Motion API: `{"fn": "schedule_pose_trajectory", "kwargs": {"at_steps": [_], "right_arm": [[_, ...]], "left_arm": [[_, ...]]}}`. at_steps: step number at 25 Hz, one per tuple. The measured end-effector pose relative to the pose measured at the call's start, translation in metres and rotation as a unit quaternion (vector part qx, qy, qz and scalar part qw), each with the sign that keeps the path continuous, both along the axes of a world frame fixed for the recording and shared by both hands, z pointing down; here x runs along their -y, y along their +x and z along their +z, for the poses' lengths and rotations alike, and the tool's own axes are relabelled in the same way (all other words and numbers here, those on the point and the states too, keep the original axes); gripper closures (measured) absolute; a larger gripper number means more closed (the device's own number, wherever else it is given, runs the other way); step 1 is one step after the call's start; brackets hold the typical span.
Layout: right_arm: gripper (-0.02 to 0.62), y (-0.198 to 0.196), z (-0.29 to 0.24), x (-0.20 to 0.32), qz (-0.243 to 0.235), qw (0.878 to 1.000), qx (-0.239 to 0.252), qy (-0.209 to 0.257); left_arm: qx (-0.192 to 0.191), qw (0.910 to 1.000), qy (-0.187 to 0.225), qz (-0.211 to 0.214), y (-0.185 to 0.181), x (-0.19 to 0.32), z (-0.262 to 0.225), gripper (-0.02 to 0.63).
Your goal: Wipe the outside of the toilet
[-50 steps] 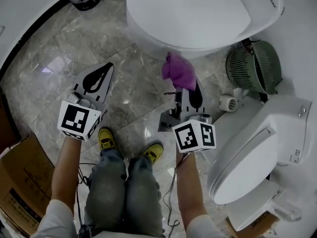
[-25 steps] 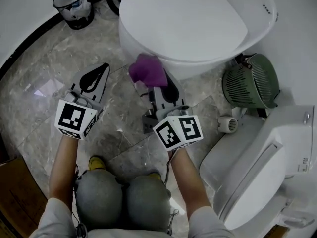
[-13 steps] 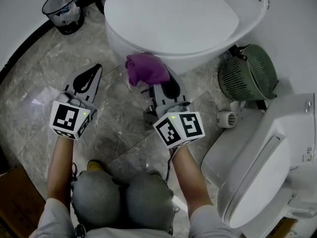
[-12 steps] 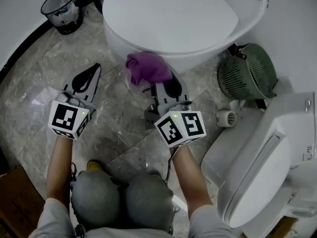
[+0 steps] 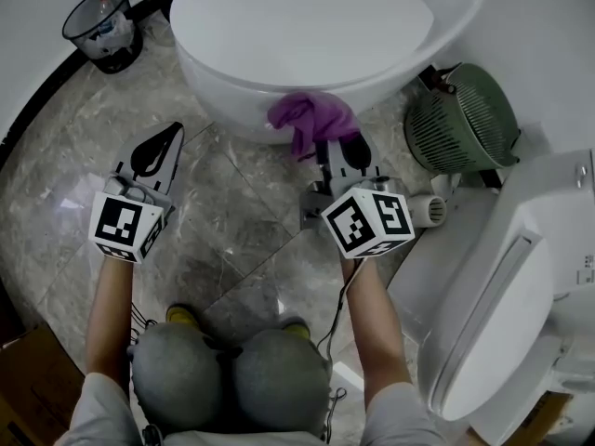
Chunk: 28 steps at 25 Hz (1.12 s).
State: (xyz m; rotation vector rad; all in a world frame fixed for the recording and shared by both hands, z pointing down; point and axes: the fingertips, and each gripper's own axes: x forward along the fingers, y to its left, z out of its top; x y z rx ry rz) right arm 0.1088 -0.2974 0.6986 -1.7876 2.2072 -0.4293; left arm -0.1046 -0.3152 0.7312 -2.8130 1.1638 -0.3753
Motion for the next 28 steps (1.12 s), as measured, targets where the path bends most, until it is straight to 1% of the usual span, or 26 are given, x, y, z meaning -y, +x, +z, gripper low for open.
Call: {"fn": "schedule_pose_trajectory", "kwargs": {"at_steps": [4, 12, 19, 23, 25, 28], "right_arm": [[0.500, 0.023, 0.004, 0.002, 0.014, 1.000, 0.000, 0.002], [0.500, 0.067, 0.011, 0.010, 0.062, 0.998, 0.023, 0.007], [0.502, 0.101, 0.026, 0.016, 0.105, 0.994, 0.021, -0.012], [0.503, 0.118, 0.033, 0.014, 0.151, 0.988, 0.019, -0.030], [0.505, 0.125, 0.028, 0.005, 0.162, 0.986, 0.022, -0.015], [0.505, 0.122, 0.020, -0.015, 0.147, 0.989, 0.014, 0.005]], "left_arm": [[0.006, 1.0000, -0.001, 0.003, 0.000, -0.003, 0.004, 0.589], [0.020, 0.9998, -0.004, 0.000, -0.005, -0.006, 0.015, 0.589], [0.039, 0.9992, -0.006, 0.002, -0.002, -0.012, 0.023, 0.589], [0.038, 0.9993, -0.005, 0.003, -0.001, -0.015, 0.023, 0.589], [0.040, 0.9992, -0.004, 0.006, 0.000, -0.017, 0.023, 0.589], [0.044, 0.9990, -0.001, 0.008, -0.001, -0.020, 0.021, 0.589]]}}
